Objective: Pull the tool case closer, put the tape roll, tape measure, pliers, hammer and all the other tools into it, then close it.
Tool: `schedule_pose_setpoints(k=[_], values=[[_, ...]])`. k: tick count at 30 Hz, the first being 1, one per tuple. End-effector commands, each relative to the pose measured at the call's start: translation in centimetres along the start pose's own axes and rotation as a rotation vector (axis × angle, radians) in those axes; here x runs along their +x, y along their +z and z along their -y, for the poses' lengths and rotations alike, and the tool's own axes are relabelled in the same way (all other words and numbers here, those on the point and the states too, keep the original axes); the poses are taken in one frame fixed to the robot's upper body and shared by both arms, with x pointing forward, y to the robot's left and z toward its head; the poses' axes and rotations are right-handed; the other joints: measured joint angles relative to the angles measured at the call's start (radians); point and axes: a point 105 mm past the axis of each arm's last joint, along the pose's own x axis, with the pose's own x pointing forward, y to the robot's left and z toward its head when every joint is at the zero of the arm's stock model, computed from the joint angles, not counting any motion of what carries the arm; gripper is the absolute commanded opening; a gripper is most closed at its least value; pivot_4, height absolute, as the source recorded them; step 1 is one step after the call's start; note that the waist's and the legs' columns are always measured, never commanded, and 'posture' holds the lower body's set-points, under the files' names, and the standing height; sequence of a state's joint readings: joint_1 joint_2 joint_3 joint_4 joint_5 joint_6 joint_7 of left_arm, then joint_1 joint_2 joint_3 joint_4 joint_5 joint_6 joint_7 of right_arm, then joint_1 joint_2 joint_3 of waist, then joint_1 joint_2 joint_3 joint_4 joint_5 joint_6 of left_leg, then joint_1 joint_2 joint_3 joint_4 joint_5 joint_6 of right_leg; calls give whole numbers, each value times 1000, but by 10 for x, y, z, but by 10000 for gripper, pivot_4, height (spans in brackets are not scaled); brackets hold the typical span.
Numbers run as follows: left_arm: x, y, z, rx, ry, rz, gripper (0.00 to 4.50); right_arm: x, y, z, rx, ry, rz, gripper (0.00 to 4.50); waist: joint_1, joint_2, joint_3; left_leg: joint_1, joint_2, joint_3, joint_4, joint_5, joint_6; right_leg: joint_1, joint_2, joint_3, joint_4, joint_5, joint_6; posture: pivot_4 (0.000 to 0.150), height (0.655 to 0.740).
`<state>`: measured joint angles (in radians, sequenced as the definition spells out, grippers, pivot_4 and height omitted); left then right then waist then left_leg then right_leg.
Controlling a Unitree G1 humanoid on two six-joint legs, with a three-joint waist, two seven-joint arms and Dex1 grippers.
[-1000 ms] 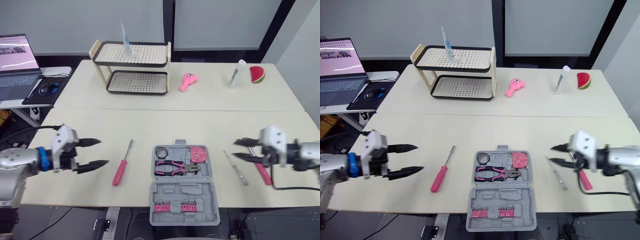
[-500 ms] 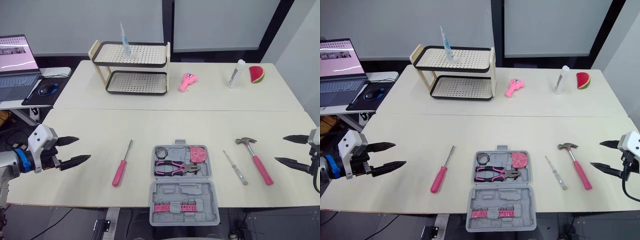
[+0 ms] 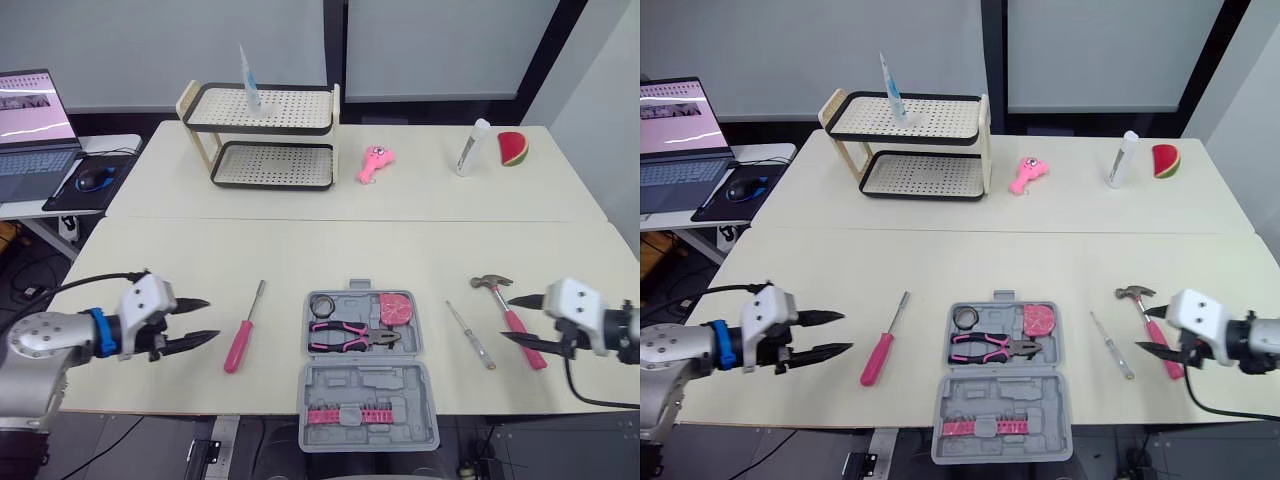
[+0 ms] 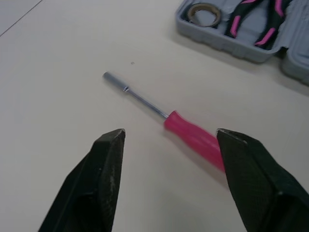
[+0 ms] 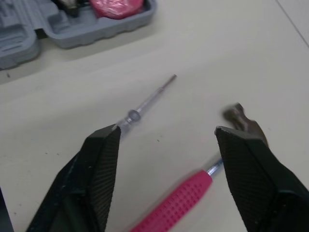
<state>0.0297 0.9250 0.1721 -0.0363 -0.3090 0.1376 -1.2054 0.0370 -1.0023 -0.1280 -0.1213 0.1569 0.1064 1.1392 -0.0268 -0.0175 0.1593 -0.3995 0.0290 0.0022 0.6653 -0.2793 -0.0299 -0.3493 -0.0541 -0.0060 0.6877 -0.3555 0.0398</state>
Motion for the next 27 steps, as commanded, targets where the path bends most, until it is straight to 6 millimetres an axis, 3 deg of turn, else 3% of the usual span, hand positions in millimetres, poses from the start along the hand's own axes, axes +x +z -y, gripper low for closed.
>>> schedule_pose_setpoints(k=[1, 7, 17, 27], values=[[24, 15, 28, 78, -103, -7, 17779, 25, 27, -17, -96, 60, 24, 21781, 1, 0, 0, 0, 0, 0, 0, 0, 0, 0, 0, 0, 0, 0, 0, 1500, 7400], [62, 13, 63, 103, -176, -25, 104, 59, 29, -39, -141, 113, -6, 13794, 1, 0, 0, 0, -1, 0, 0, 0, 0, 1, 1, 4, 0, 0, 0, 1500, 7400], [90, -2, 75, 80, -164, -82, 0, 79, 27, -53, -134, 128, -15, 234, 3, 0, 0, 0, -1, 0, 0, 0, 0, 0, 1, 5, 0, 0, 0, 1500, 7400], [110, -7, 87, 45, -181, -86, 0, 90, 30, -70, -116, 175, -6, 59, 3, 0, 0, 0, -1, -1, 1, 0, 0, 0, 1, 4, 0, 0, 0, 1500, 7400]])
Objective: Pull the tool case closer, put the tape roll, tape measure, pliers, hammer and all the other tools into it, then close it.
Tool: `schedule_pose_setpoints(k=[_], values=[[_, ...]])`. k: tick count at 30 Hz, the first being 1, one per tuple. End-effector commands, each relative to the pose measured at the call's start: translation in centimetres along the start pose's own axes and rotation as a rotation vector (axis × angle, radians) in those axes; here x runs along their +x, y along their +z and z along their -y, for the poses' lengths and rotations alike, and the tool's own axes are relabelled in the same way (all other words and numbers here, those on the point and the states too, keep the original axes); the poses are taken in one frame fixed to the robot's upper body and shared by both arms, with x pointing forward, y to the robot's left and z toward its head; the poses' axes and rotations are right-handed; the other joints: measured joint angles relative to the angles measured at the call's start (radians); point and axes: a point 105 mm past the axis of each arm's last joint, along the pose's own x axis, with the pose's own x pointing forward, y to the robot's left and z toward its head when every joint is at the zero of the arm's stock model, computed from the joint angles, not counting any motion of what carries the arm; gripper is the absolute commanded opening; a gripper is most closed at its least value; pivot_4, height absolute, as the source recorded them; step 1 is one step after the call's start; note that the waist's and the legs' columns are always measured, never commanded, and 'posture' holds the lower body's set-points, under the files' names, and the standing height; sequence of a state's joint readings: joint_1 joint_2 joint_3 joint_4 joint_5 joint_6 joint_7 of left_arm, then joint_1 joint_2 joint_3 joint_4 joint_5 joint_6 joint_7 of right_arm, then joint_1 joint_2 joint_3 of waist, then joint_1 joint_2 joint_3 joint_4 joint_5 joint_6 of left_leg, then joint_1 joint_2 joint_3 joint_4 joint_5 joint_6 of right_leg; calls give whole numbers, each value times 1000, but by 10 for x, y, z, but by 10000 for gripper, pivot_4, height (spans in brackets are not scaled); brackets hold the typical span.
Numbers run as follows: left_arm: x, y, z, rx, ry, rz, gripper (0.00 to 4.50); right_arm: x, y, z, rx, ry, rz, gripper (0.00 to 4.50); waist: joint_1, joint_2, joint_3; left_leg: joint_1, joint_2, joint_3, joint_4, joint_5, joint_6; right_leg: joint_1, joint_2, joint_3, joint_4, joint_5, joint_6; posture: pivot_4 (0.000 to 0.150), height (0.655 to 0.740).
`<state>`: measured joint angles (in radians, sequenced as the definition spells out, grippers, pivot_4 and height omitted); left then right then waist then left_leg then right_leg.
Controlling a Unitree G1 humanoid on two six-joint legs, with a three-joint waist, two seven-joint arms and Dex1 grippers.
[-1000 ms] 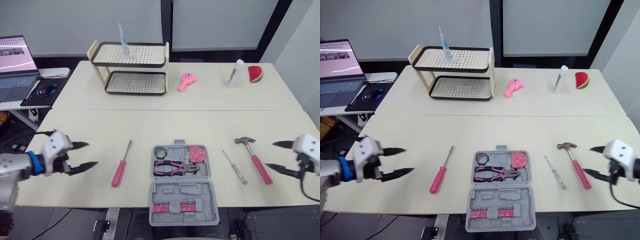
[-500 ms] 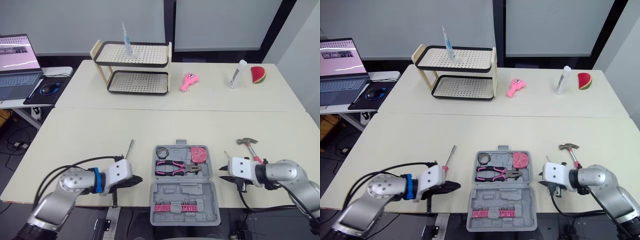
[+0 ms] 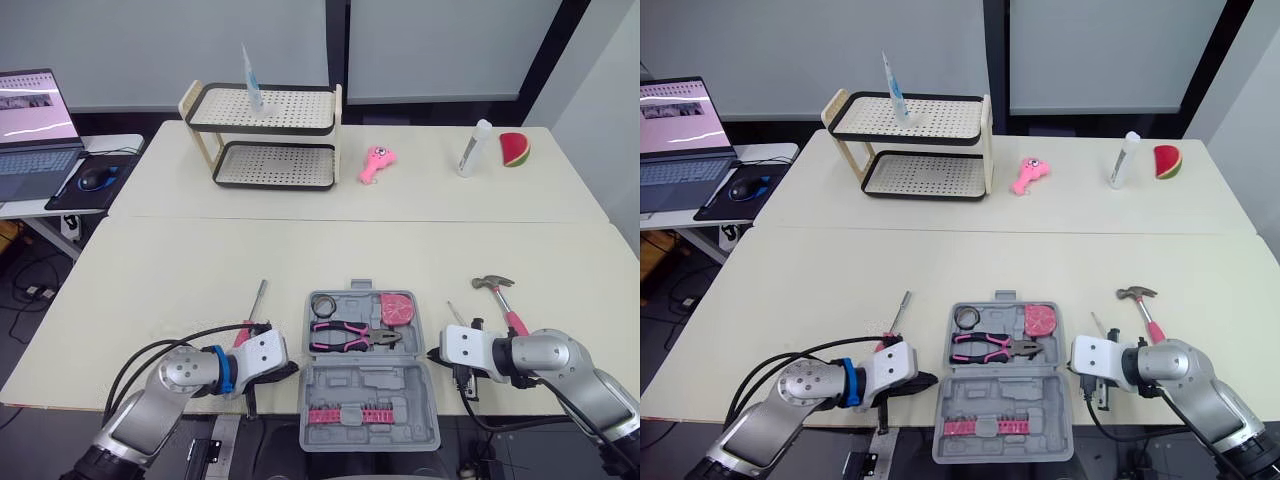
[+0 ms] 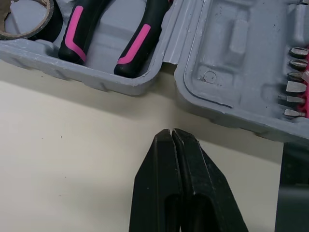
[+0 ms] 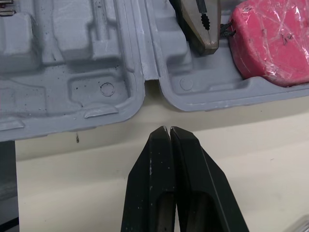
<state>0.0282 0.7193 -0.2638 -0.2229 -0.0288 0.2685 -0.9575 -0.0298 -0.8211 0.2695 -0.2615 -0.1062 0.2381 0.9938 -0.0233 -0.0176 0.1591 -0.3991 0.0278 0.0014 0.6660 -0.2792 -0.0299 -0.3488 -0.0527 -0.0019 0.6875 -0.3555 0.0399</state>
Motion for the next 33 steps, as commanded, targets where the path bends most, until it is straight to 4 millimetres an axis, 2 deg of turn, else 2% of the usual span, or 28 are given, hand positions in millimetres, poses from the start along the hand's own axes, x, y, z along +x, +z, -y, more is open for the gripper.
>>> schedule_pose_setpoints(k=[1, 6, 13, 15, 20, 33], values=[[9, 3, 3, 2, -8, 9, 0, 5, 11, -5, -23, 11, 24, 59, 0, 0, 0, 0, 0, 0, 0, 0, 0, 0, 0, 0, 0, 0, 0, 1500, 7400], [20, 6, 2, 7, -24, 15, 0, 11, 20, -10, -9, 20, 56, 59, 1, 1, -1, 0, -1, 0, 0, 0, 0, 0, 0, 0, 0, 0, 0, 1500, 7400], [34, 16, -12, 79, 4, 42, 0, 15, 29, 3, 0, -25, 80, 59, 7, 2, -2, 3, -1, 0, 1, 0, 0, 4, 0, 0, 0, 0, 0, 1500, 7400], [38, 23, -24, 129, 41, 62, 0, 16, 29, 11, -4, -49, 77, 59, 13, 3, -2, 4, -1, 0, 1, 0, 0, 5, 0, -2, 0, 0, 0, 1500, 7400], [45, 33, -37, 198, 45, 80, 0, 17, 31, 27, 0, -95, 85, 59, 21, 3, -2, 5, -2, 0, 2, 0, 0, 7, -1, -5, -1, 0, 0, 1500, 7400], [55, 40, -58, 265, 75, 88, 0, 20, 25, 44, 33, -160, 79, 59, 21, 3, -3, 4, -2, -1, 4, 0, 0, 6, -1, -6, 0, 0, 0, 1500, 7400]])
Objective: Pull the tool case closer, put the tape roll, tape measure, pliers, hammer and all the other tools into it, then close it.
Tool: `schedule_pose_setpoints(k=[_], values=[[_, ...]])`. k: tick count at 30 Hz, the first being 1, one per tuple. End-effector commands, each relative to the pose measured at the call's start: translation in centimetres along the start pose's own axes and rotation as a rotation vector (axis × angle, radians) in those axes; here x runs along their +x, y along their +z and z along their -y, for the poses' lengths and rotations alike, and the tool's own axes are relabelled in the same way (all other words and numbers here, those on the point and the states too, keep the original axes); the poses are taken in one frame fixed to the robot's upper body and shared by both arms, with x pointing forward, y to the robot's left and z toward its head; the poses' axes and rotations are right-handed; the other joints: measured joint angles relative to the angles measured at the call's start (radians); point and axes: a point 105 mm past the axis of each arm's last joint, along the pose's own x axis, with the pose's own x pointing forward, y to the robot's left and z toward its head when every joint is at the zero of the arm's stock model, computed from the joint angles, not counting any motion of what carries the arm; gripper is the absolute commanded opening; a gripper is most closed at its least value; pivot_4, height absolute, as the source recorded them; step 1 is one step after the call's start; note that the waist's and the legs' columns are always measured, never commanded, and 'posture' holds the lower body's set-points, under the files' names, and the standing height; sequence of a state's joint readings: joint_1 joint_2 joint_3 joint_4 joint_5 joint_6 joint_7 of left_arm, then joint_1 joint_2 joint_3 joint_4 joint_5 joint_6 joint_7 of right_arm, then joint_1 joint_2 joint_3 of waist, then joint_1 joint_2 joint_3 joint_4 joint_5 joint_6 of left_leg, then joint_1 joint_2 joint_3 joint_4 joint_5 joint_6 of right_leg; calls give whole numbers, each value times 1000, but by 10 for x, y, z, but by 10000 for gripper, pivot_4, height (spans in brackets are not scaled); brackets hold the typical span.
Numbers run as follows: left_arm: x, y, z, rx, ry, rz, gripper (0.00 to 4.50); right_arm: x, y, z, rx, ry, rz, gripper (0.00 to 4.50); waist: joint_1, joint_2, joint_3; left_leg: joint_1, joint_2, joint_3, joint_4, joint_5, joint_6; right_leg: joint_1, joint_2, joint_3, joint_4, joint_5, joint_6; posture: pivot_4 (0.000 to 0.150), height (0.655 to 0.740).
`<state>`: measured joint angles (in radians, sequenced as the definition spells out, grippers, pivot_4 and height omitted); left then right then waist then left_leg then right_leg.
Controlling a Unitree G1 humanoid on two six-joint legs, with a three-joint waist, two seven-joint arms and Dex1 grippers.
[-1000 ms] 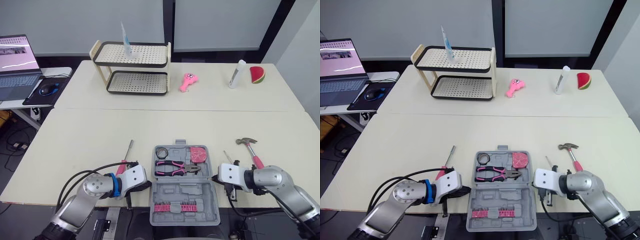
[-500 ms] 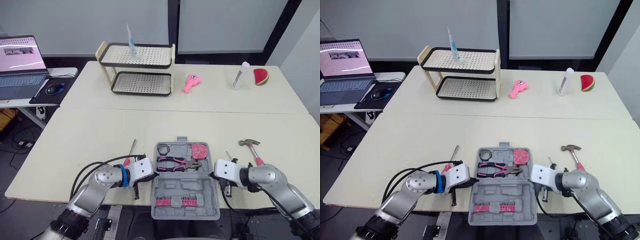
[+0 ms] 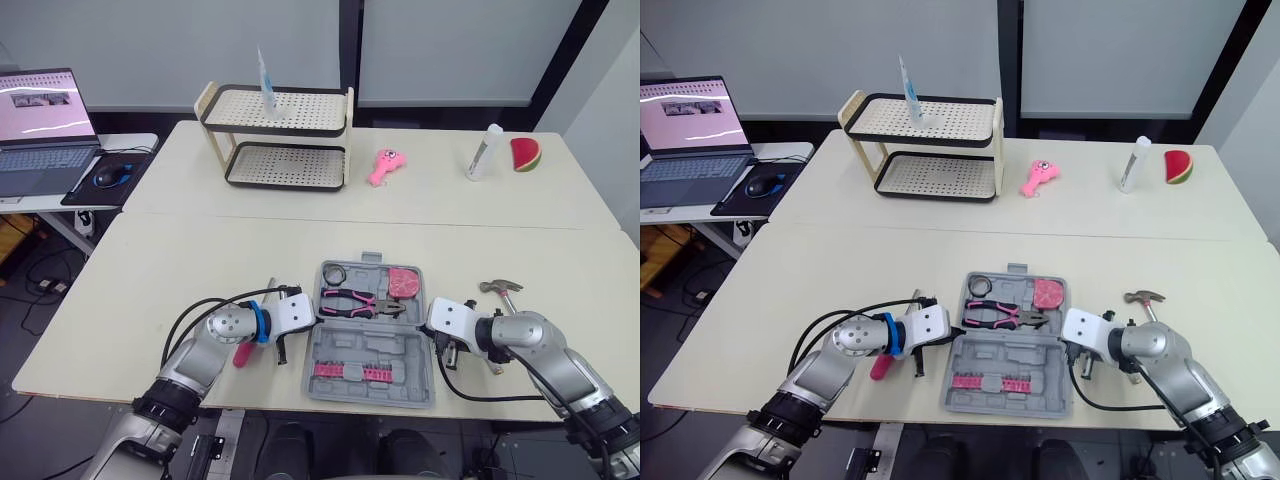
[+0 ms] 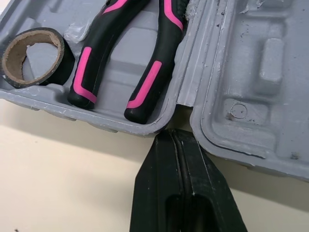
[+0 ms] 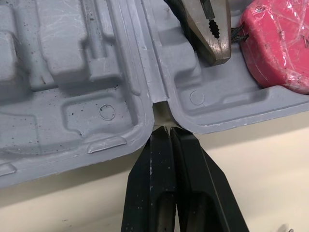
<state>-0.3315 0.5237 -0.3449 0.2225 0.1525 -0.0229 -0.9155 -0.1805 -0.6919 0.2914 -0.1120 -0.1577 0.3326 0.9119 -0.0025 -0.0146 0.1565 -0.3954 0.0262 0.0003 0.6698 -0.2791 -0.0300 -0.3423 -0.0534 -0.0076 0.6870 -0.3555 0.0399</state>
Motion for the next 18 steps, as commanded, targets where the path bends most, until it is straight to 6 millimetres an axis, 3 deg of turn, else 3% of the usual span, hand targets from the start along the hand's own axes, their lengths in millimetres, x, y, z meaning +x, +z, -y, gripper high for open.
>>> schedule_pose_setpoints(k=[1, 18], values=[[12, 10, 4, 27, -12, 36, 0, 2, 26, 4, -56, -26, 100, 59, 0, 0, 0, 0, 0, 0, 0, 0, 0, 0, 0, 0, 0, 0, 0, 1500, 7400], [25, 18, 1, 43, -26, 59, 0, 5, 21, 20, -63, -87, 95, 59, 2, 0, 0, -1, 0, -1, 2, 0, 0, 0, 0, -1, 0, 0, 0, 1500, 7400]])
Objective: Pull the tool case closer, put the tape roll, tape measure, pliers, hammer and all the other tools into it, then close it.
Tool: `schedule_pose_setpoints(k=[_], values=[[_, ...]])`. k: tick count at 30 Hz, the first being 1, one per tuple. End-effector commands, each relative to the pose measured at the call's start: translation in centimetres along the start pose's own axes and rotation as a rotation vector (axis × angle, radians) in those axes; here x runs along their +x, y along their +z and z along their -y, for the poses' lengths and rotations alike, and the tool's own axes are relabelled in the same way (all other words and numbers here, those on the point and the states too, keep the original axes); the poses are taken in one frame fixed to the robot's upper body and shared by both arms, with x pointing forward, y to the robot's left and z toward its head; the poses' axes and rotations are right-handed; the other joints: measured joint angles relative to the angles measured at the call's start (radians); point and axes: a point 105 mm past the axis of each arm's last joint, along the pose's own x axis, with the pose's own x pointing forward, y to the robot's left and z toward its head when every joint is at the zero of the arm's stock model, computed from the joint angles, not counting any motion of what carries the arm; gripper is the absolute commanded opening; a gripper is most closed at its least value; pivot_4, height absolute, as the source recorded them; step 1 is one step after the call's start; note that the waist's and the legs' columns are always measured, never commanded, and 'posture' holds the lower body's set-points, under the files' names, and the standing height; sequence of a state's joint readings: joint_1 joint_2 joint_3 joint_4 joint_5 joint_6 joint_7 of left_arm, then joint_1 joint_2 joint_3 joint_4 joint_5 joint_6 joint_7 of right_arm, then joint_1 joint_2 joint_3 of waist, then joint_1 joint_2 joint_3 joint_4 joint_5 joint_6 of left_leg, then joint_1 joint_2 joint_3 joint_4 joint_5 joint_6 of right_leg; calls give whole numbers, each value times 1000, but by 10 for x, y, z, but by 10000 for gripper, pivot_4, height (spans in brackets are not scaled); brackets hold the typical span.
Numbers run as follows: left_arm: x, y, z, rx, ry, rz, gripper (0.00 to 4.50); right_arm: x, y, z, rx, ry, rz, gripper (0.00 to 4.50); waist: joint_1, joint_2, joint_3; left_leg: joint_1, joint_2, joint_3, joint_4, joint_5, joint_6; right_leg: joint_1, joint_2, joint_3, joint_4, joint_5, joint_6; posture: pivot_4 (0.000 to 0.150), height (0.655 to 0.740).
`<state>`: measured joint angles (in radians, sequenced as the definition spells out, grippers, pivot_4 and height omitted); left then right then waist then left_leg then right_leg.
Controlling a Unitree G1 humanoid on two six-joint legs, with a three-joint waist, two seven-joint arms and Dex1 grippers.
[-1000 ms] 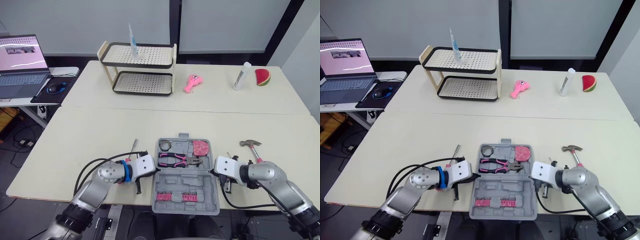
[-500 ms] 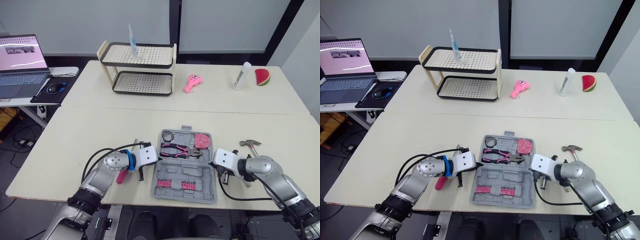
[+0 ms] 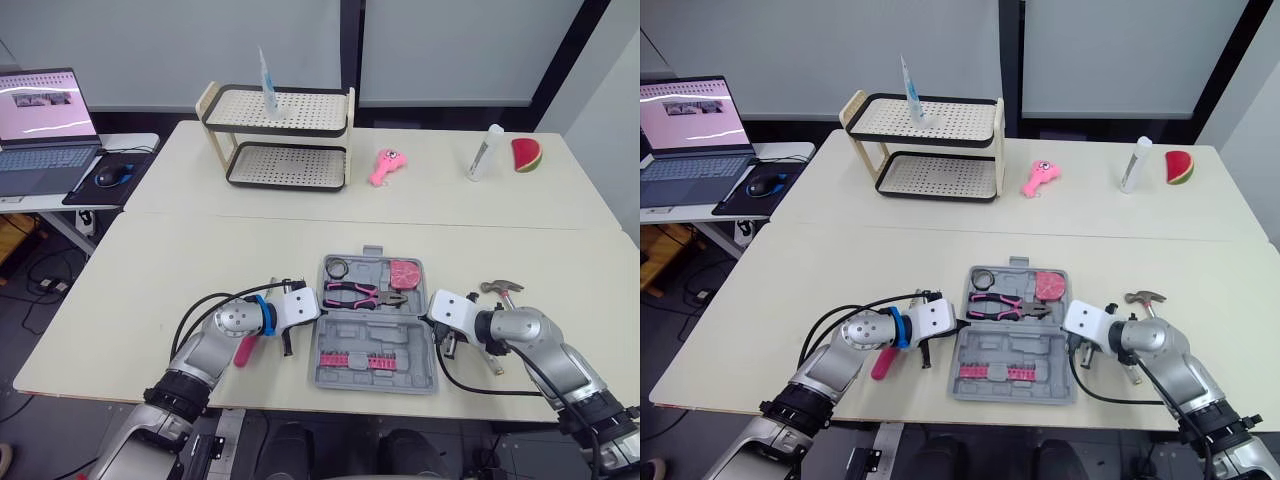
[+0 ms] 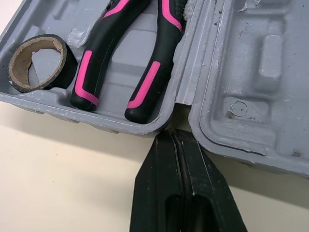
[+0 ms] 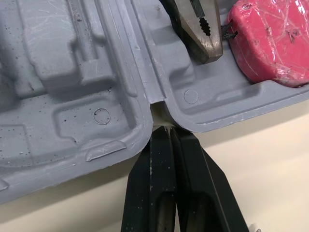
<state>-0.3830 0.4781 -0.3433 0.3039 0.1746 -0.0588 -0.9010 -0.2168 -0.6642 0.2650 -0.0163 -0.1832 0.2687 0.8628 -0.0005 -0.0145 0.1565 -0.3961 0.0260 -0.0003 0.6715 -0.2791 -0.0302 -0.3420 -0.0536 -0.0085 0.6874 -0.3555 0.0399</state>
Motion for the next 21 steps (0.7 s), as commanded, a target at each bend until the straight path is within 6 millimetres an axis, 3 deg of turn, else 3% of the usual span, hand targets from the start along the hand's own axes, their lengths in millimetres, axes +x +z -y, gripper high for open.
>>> schedule_pose_setpoints(k=[1, 10, 21], values=[[16, 14, 9, 35, -47, 45, 0, 3, 26, 3, -57, -10, 96, 59, 0, 0, 0, 0, 0, 0, 0, 0, 0, 0, 0, 0, 0, 0, 0, 1500, 7400], [20, 16, 6, 49, -51, 52, 0, 5, 24, 12, -54, -44, 93, 59, -1, 0, 0, 0, 0, 0, 1, 0, 0, 0, 0, 0, 0, 0, 0, 1500, 7400], [22, 16, 9, 49, -71, 52, 0, 6, 20, 6, -48, -12, 81, 59, 0, 0, 0, -2, 0, 0, 4, 0, 0, 0, 0, -1, 0, 0, 0, 1500, 7400]])
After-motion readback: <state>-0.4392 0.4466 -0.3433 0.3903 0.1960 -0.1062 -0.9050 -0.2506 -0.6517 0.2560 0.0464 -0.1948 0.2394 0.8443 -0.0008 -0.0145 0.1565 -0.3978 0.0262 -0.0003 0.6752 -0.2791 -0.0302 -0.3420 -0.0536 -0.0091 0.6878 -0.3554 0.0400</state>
